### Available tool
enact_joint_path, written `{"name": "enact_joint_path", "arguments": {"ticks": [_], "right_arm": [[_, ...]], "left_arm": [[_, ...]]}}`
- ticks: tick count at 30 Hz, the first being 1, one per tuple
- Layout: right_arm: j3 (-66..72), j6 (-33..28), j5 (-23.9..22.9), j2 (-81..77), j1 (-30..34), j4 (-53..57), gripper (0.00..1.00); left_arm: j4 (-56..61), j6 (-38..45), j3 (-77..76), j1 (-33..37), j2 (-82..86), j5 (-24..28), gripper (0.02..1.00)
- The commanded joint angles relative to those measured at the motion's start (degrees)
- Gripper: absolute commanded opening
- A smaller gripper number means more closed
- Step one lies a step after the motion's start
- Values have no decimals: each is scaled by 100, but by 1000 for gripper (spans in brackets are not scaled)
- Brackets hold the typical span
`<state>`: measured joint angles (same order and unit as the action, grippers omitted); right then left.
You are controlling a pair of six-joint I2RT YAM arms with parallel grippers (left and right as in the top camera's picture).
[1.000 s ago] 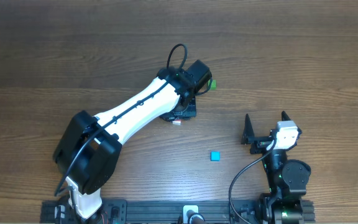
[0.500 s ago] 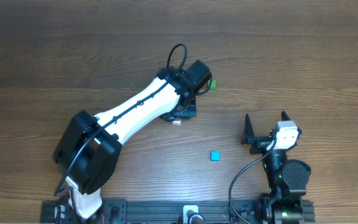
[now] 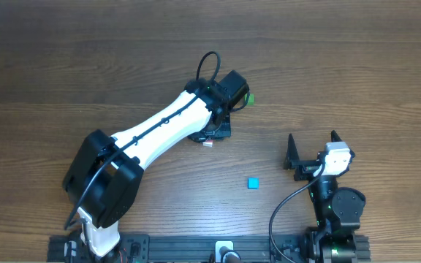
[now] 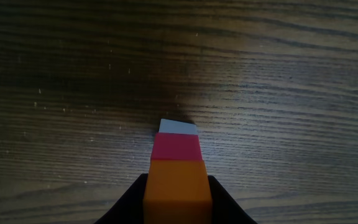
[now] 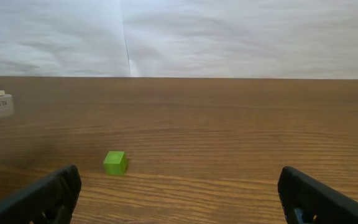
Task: Stack Cubes
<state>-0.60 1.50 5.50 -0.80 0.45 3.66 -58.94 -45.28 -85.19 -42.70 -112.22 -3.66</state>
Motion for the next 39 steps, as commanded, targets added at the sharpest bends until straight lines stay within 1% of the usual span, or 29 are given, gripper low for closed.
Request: {"name": "enact_joint_path", "arguments": {"ticks": [1, 4, 12, 14, 16, 19, 22, 25, 27, 28, 30, 32, 34, 37, 39], "right_arm": [[31, 13, 46, 42, 37, 20, 991], [31, 11, 46, 42, 37, 20, 991], [31, 13, 46, 42, 37, 20, 991], [31, 13, 46, 42, 37, 20, 991], [31, 13, 46, 42, 37, 20, 993], [31, 11, 46, 42, 37, 20, 991], [31, 11, 46, 42, 37, 20, 991], [31, 11, 46, 42, 37, 20, 991], [31, 13, 46, 42, 37, 20, 991], [31, 11, 46, 42, 37, 20, 991], [31, 11, 46, 42, 37, 20, 993], [31, 13, 46, 42, 37, 20, 991], [31, 13, 46, 42, 37, 20, 993], [31, 13, 46, 42, 37, 20, 993], [31, 13, 46, 42, 37, 20, 991]], "left_arm": [[4, -20, -96, -22, -118, -74, 163], [4, -20, -96, -22, -131, -74, 213], [4, -22, -96, -22, -201, -72, 261], [4, -22, -96, -22, -201, -72, 308], [4, -20, -96, -22, -201, -72, 373], [4, -22, -96, -22, -201, -72, 538], [2, -20, -96, -22, -201, -72, 676], [4, -22, -96, -22, -199, -70, 849], [7, -24, -96, -22, -144, -68, 934], [26, -24, -96, -22, -68, -72, 961], [90, -24, -98, -22, 197, -149, 967], [225, -24, -96, -22, 656, -407, 972], [372, -22, -96, -20, 1093, -743, 978], [570, -4, -96, 107, 1921, -1394, 972], [654, 146, -96, 284, 2367, -1523, 952]]}}
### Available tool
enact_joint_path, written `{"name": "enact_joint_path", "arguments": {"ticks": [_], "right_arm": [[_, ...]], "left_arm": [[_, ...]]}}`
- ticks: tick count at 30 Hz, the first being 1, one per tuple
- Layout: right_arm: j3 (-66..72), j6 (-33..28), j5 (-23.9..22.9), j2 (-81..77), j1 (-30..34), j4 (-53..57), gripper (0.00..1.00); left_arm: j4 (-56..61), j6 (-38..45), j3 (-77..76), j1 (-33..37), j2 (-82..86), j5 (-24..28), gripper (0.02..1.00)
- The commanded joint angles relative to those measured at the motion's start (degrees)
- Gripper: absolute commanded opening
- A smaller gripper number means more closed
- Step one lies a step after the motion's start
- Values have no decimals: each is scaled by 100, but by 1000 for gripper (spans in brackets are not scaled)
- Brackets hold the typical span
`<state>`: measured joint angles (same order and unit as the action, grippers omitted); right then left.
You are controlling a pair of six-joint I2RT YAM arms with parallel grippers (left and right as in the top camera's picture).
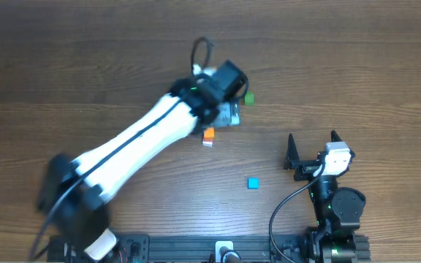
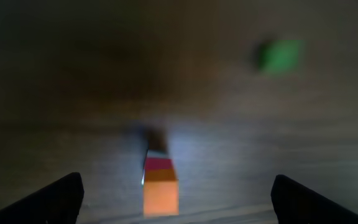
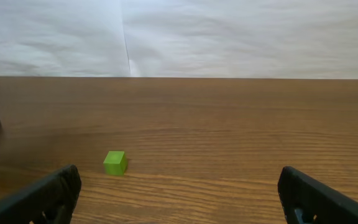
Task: Stack Cubes
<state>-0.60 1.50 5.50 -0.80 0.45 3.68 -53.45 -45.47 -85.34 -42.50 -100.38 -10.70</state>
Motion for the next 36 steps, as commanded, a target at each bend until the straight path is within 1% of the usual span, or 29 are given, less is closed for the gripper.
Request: {"name": "enact_joint_path", "arguments": {"ticks": [1, 4, 7, 9, 12, 15, 18, 21, 26, 31, 36], "right_arm": [[31, 11, 46, 42, 37, 17, 993], [31, 13, 46, 42, 37, 17, 993], [31, 13, 46, 42, 37, 15, 993], [31, 11, 46, 42, 37, 17, 991], [31, 13, 46, 42, 37, 17, 991], [31, 13, 46, 42, 37, 17, 991], [31, 13, 46, 42, 37, 15, 993], [31, 11, 46, 42, 37, 17, 993], [31, 13, 46, 42, 37, 17, 993], [31, 11, 46, 42, 37, 17, 991], [31, 11, 46, 42, 37, 17, 993]], "left_arm": [[173, 304, -81, 387, 1408, -826, 934], [466, 826, -81, 817, 2000, -778, 917], [774, 1451, -81, 1364, 2455, -573, 912], [997, 1801, -81, 1873, 2728, -299, 912], [1305, 2304, -81, 2682, 3143, 240, 908], [1377, 2763, -66, 3180, 3569, 507, 897], [1517, 3042, 192, 3475, 4072, 538, 899], [1836, 3182, 890, 3840, 4817, 728, 897], [2726, 3185, 2671, 4430, 6288, 1342, 899], [3241, 3182, 4653, 4653, 7886, 1644, 915], [3906, 3195, 6251, 4658, 8894, 1784, 921]]}}
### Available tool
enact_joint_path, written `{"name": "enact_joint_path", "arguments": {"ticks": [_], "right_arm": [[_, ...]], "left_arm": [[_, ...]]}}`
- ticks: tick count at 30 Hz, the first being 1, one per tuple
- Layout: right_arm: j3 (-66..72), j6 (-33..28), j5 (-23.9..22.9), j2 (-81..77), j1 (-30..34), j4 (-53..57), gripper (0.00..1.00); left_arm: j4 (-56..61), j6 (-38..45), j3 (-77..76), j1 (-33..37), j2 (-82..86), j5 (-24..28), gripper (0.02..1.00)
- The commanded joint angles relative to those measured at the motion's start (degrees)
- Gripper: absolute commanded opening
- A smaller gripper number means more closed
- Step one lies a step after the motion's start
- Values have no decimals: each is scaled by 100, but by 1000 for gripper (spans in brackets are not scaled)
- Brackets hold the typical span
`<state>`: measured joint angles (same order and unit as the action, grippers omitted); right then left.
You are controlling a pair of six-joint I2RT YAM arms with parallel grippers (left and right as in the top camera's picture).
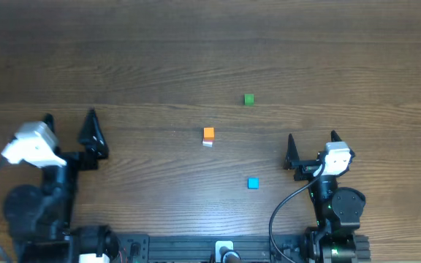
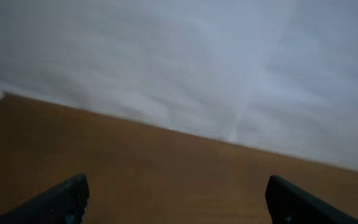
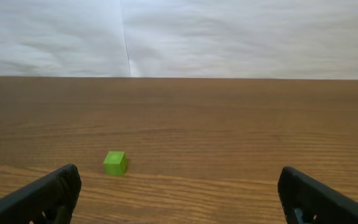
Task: Stack Cubes
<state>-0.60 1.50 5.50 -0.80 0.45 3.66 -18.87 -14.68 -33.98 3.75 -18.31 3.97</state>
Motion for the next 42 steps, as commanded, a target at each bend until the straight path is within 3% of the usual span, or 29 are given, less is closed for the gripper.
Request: {"name": "enact_joint_path", "arguments": {"ticks": [1, 8, 19, 27, 35, 42], "right_arm": [[31, 13, 46, 42, 37, 17, 991], [31, 11, 46, 42, 37, 17, 991], [31, 13, 46, 42, 37, -136, 989], [-107, 302, 769, 42, 28, -820, 991], [-2109, 398, 866, -695, -66, -44, 993], [-5209, -142, 1038, -3263, -376, 1646, 993]], "left_arm": [[581, 149, 1366, 33, 817, 365, 921], [1281, 549, 2603, -44, 1447, 673, 915], [1287, 562, 2616, -48, 1456, 675, 915], [1287, 562, 2616, -48, 1456, 675, 915], [1287, 562, 2616, -48, 1456, 675, 915], [1287, 562, 2616, -48, 1456, 675, 915]]}}
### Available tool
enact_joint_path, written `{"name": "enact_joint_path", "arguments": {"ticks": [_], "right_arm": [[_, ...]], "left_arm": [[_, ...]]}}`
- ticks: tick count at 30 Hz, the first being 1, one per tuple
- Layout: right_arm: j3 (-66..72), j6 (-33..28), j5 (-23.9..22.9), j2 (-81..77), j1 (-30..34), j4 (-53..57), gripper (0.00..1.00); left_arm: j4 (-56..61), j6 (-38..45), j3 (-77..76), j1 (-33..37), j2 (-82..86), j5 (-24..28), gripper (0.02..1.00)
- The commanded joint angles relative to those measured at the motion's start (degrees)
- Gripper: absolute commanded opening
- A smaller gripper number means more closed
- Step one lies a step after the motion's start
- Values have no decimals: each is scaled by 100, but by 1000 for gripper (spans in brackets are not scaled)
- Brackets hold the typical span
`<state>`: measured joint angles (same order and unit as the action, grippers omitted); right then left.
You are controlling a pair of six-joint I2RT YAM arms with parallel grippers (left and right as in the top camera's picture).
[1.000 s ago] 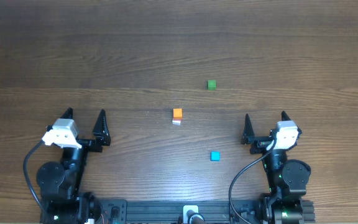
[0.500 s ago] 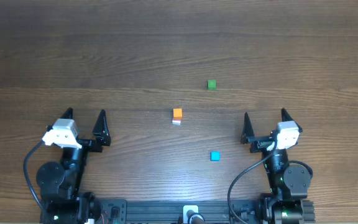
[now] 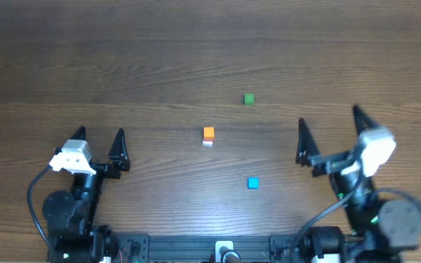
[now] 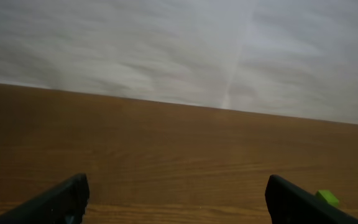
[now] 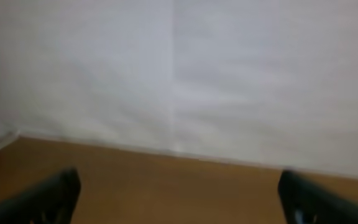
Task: Stack Cubes
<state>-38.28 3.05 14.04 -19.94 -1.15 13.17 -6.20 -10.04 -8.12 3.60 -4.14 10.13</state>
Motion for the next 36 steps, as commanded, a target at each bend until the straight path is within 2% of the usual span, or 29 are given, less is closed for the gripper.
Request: {"name": "enact_joint_path", "arguments": {"ticks": [1, 4, 7, 10, 12, 16, 24, 27, 32, 36], "right_arm": [[-1875, -295, 179, -1762, -299, 1001, 991], [-3128, -293, 101, -3060, -638, 1932, 993], [-4085, -271, -190, -4238, -1012, 2671, 993], [-4756, -17, -555, -5324, -1344, 3191, 991], [-5095, 11, -579, -6098, -1569, 3462, 993], [-5355, 197, -621, -7261, -1797, 3613, 991], [-5368, 839, -654, -8905, -1681, 3882, 991], [-5366, 1027, -918, -9447, -1668, 3980, 993], [-5366, 1460, -1091, -9980, -1668, 3982, 991], [-5366, 1473, -1241, -10205, -1655, 3936, 993]], "left_arm": [[20, 98, 31, -33, 39, 59, 915], [20, 98, 31, -33, 39, 59, 915], [20, 98, 31, -33, 39, 59, 915], [20, 98, 31, -33, 39, 59, 915], [20, 98, 31, -33, 39, 59, 915], [20, 98, 31, -33, 39, 59, 915], [20, 98, 31, -33, 39, 59, 915], [20, 98, 31, -33, 39, 59, 915], [20, 98, 31, -33, 39, 59, 915], [20, 98, 31, -33, 39, 59, 915]]}}
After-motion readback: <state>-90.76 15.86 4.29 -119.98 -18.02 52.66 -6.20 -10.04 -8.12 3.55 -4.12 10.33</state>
